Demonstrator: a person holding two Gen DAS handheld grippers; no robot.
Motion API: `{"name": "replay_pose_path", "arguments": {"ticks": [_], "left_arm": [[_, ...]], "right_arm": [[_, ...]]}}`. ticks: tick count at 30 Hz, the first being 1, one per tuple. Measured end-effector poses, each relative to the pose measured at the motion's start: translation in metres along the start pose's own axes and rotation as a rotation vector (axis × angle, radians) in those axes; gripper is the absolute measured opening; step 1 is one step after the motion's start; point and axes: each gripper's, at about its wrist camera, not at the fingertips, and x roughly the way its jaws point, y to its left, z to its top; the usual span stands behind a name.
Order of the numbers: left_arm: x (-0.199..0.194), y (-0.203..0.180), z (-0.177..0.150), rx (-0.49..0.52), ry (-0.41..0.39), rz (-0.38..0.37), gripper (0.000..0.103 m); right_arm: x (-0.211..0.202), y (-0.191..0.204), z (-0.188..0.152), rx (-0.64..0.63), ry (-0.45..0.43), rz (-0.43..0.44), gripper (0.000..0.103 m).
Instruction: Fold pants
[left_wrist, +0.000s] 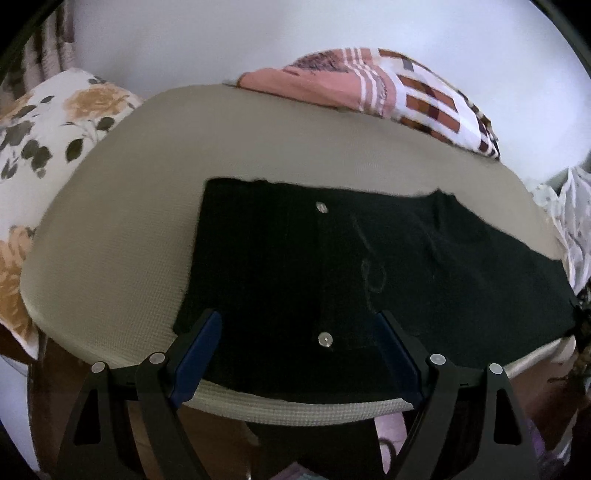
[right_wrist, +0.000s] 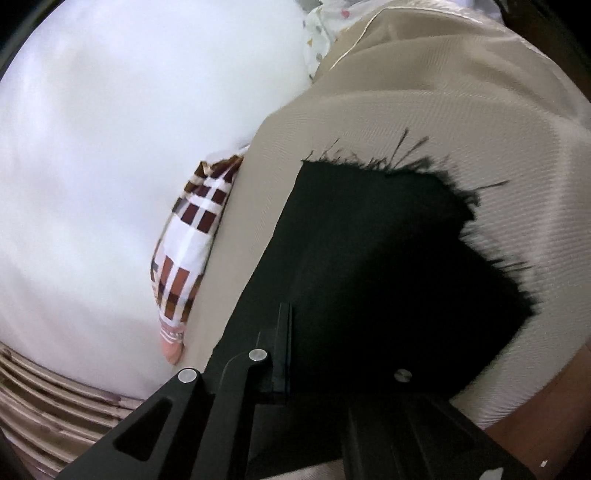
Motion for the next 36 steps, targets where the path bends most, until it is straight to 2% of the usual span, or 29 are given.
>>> {"name": "replay_pose_path", "arguments": {"ticks": [3, 9, 13, 15, 16, 17, 19, 23, 27, 28, 29, 31, 33, 35, 36], "left_arm": [[0.011, -0.003, -0.006, 0.011, 0.022, 0.01, 0.084], [0.017, -0.008, -0.011, 0.054, 0.018, 0.031, 0.085], [0.017, -0.009, -0.012, 0.056, 0.014, 0.036, 0.085], [0.017, -0.008, -0.011, 0.05, 0.014, 0.031, 0.086], [0.017, -0.008, -0.011, 0.047, 0.015, 0.028, 0.086], [0.017, -0.007, -0.011, 0.044, 0.015, 0.025, 0.086], [0.016, -0.005, -0.011, 0.036, 0.012, 0.018, 0.086], [0.016, -0.003, -0.012, 0.035, 0.007, 0.016, 0.086], [0.013, -0.002, -0.012, 0.025, 0.003, 0.005, 0.086], [0.011, -0.001, -0.011, 0.011, 0.002, -0.006, 0.086], [0.007, 0.002, -0.011, -0.008, -0.001, -0.019, 0.086], [-0.002, 0.007, -0.01, -0.046, -0.014, -0.045, 0.086], [-0.012, 0.013, -0.01, -0.082, -0.047, -0.051, 0.086], [-0.023, 0.021, -0.01, -0.117, -0.098, -0.035, 0.086], [-0.027, 0.025, -0.009, -0.129, -0.12, -0.028, 0.086]], "right_arm": [[0.0, -0.021, -0.006, 0.052, 0.025, -0.003, 0.003], [-0.004, -0.047, -0.001, 0.182, 0.051, 0.158, 0.002], [-0.01, -0.058, 0.001, 0.238, 0.077, 0.226, 0.017], [-0.015, -0.061, 0.001, 0.252, 0.067, 0.248, 0.019], [-0.017, -0.063, 0.001, 0.246, 0.061, 0.239, 0.017], [-0.02, -0.062, 0.001, 0.221, 0.058, 0.211, 0.01], [-0.023, -0.054, 0.002, 0.138, 0.056, 0.128, 0.004], [-0.026, -0.038, 0.003, 0.039, 0.045, 0.039, 0.003], [-0.022, -0.042, 0.009, 0.109, 0.09, 0.032, 0.0], [-0.026, -0.04, 0.01, 0.11, 0.086, 0.005, 0.002], [-0.035, -0.032, 0.011, 0.092, 0.058, -0.065, 0.008], [-0.049, -0.007, 0.011, 0.001, 0.016, -0.201, 0.016], [-0.06, 0.031, 0.007, -0.158, -0.019, -0.29, 0.017], [-0.055, 0.083, -0.002, -0.34, -0.008, -0.277, 0.018], [-0.044, 0.113, -0.011, -0.44, 0.032, -0.228, 0.019]]}}
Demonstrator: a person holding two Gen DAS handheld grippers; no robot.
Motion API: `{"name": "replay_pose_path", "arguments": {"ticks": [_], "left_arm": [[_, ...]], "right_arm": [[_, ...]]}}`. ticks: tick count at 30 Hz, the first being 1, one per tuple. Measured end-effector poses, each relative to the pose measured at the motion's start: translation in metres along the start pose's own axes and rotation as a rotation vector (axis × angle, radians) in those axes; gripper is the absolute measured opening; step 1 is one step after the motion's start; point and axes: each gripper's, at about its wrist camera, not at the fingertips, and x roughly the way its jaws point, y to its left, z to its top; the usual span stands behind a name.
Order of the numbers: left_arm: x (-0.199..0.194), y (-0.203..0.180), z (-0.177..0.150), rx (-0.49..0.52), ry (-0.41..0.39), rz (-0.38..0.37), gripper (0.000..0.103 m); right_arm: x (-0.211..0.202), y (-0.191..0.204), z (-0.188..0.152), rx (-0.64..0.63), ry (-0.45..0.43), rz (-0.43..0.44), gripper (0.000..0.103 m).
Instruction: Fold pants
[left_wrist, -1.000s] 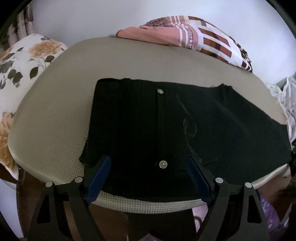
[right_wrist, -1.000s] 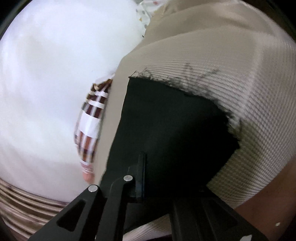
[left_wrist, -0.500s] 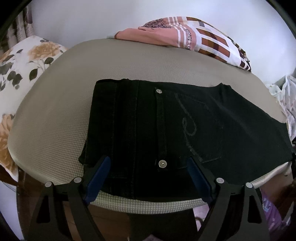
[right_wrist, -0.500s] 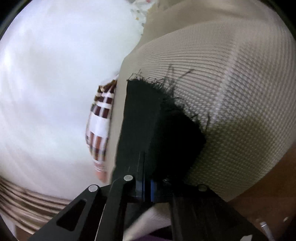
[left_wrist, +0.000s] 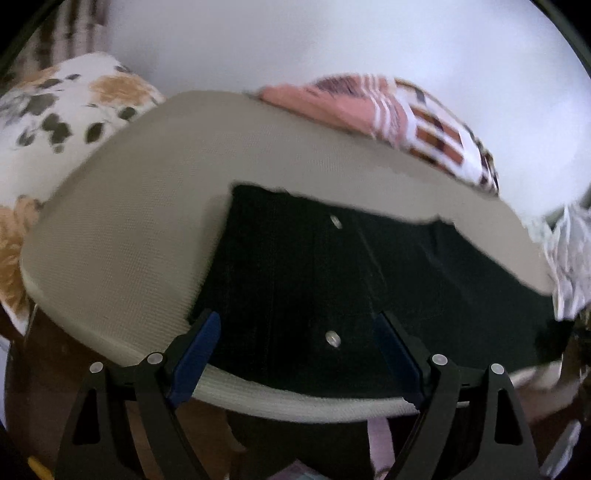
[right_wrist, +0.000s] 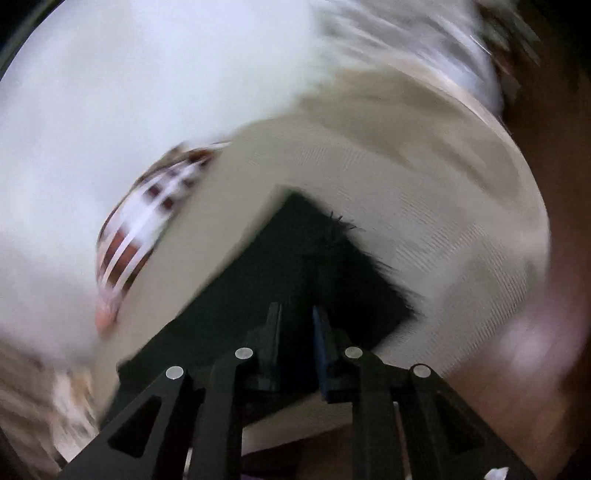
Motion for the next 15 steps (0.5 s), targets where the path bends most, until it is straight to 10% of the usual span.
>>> {"name": "replay_pose_path", "arguments": {"ticks": [8, 15], "left_arm": [[-0.018, 0.053, 0.015, -0.102, -0.009, 0.097, 0.086], [-0.021, 0.109, -0.009, -0.253, 0.146, -0.069, 0.085]], "right_arm": [[0.114, 0.236, -0.049, -0.687, 0.26, 0.341, 0.035], [0.172, 0.304, -0.079, -0.681, 0.331, 0.432, 0.038]]}}
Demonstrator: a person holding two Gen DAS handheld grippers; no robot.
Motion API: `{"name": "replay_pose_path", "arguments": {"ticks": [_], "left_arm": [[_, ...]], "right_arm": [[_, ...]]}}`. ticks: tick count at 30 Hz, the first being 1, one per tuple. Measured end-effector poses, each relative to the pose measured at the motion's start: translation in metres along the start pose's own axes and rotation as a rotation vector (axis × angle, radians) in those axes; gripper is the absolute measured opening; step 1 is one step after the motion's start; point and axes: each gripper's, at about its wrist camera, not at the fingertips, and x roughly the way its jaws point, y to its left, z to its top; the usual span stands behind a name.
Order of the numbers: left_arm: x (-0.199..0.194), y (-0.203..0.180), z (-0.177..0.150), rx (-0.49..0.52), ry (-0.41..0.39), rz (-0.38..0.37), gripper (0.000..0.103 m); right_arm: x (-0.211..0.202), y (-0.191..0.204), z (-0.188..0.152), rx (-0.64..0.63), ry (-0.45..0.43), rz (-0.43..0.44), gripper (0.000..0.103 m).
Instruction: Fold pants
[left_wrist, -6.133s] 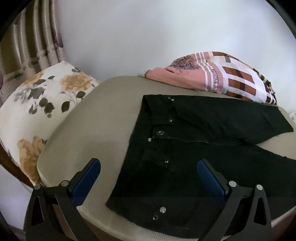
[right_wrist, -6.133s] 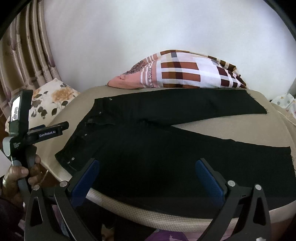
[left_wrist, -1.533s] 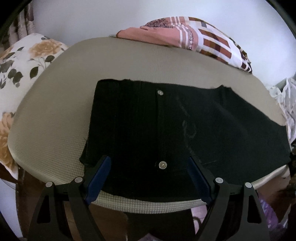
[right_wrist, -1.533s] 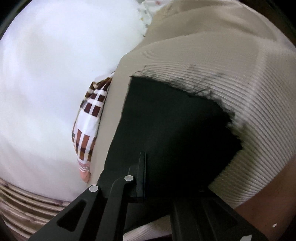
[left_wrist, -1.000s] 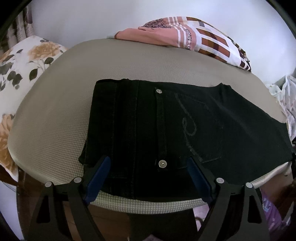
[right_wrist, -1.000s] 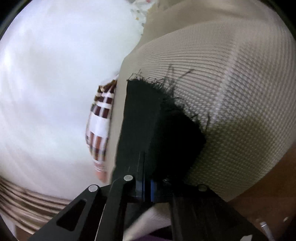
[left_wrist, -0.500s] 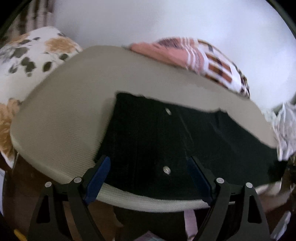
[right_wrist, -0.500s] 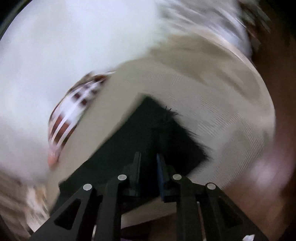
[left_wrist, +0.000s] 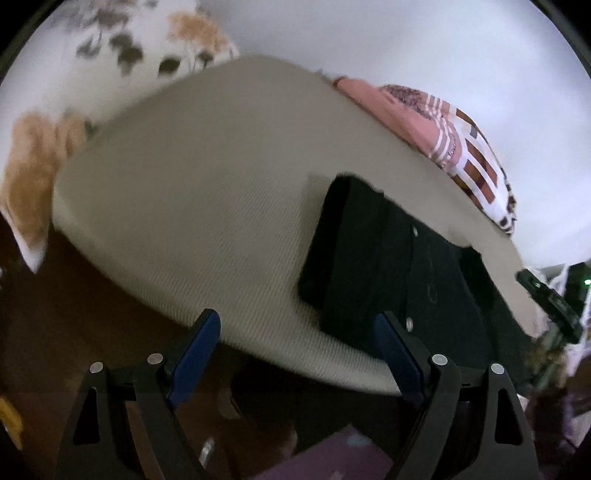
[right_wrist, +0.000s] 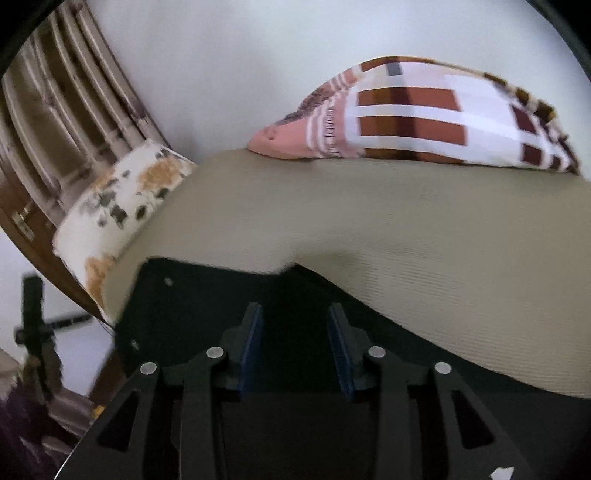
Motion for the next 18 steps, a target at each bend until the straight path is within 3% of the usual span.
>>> {"name": "replay_pose_path", "arguments": {"ticks": [3, 9, 10, 11, 12, 13, 18], "left_arm": [[0.011, 0.008, -0.008, -0.067, 0.075, -0.122, 0.082], [0.043, -0.012, -0.007, -0.085, 0.194, -0.25, 0.079], [0.049, -0.016, -0.006, -0.093, 0.207, -0.269, 0.077], [0.052, -0.017, -0.005, -0.103, 0.209, -0.281, 0.062], [0.055, -0.019, -0.005, -0.104, 0.207, -0.267, 0.034], [0.057, -0.02, -0.003, -0.092, 0.2, -0.225, 0.024], [0.046, -0.04, -0.008, 0.019, 0.109, -0.105, 0.019]], "right_arm": [[0.009, 0.016, -0.009, 0.031, -0.012, 0.035, 0.053], [0.008, 0.018, -0.033, 0.084, 0.009, 0.047, 0.054], [0.005, 0.014, -0.037, 0.101, 0.009, 0.046, 0.054], [0.003, 0.011, -0.039, 0.122, 0.009, 0.05, 0.055], [0.001, 0.006, -0.041, 0.148, 0.008, 0.057, 0.055], [-0.001, 0.0, -0.043, 0.183, 0.004, 0.067, 0.056], [-0.006, -0.018, -0.046, 0.28, -0.028, 0.096, 0.061]]}}
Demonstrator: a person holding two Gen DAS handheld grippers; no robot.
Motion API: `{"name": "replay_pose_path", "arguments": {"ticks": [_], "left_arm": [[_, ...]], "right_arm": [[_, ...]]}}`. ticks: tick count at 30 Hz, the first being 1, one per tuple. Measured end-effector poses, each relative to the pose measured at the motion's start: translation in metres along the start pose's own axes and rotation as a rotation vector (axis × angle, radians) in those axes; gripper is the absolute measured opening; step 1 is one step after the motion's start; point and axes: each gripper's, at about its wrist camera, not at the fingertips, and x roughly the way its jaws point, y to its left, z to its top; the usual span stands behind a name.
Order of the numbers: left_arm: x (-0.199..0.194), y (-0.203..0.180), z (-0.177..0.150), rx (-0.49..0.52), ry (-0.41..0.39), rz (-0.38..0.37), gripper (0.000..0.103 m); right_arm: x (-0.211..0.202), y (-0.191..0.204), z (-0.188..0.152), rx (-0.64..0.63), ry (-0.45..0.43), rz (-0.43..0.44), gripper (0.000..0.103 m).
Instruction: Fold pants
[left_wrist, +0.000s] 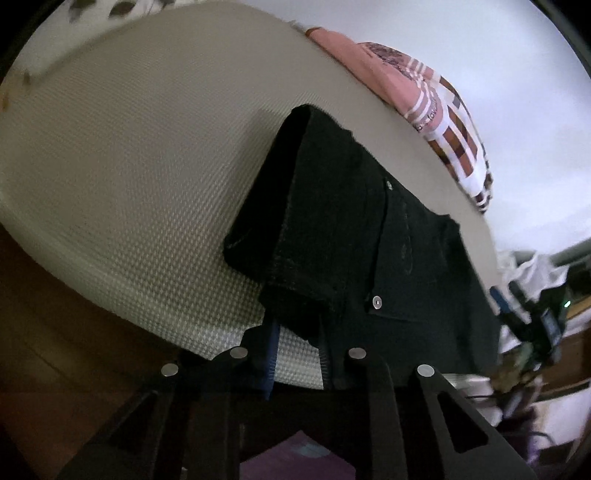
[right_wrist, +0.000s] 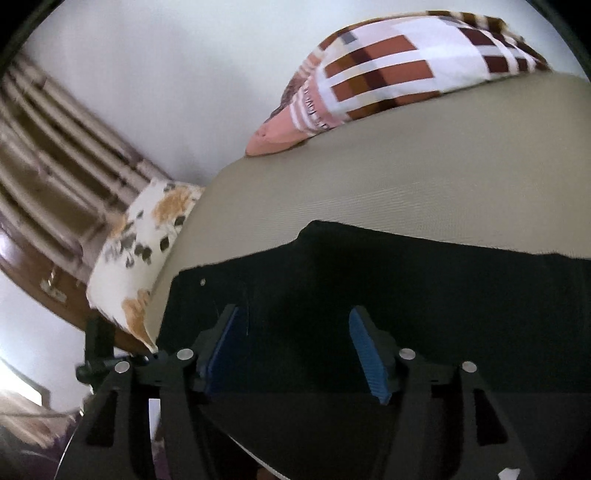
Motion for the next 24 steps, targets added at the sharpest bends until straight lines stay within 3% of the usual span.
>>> {"name": "replay_pose_path", "arguments": {"ticks": [4, 9, 14, 16, 21, 24], "left_arm": [[-0.015, -0.027, 0.006, 0.144, -0.107, 0.068, 0.017], [-0.009, -0.03, 0.026, 0.193, -0.151, 0.115, 0.017], [0.013, -0.012, 0.011, 0.195, -0.072, 0.147, 0.017], [0.01, -0.007, 0.012, 0.173, -0.079, 0.117, 0.017], [0.009, -0.01, 0.009, 0.191, -0.098, 0.132, 0.017], [0.008, -0.007, 0.008, 0.186, -0.103, 0.124, 0.017]], "right_arm": [[0.003, -0.002, 0.004, 0.0, -0.017, -0.01, 0.061], [0.012, -0.01, 0.018, 0.008, -0.032, -0.023, 0.061], [0.023, -0.008, 0.035, -0.063, -0.025, -0.023, 0.061], [0.034, -0.006, 0.042, -0.118, -0.004, -0.034, 0.061], [0.066, 0.013, 0.066, -0.303, 0.048, -0.04, 0.06], [0.089, 0.021, 0.072, -0.406, 0.113, -0.057, 0.051]]}}
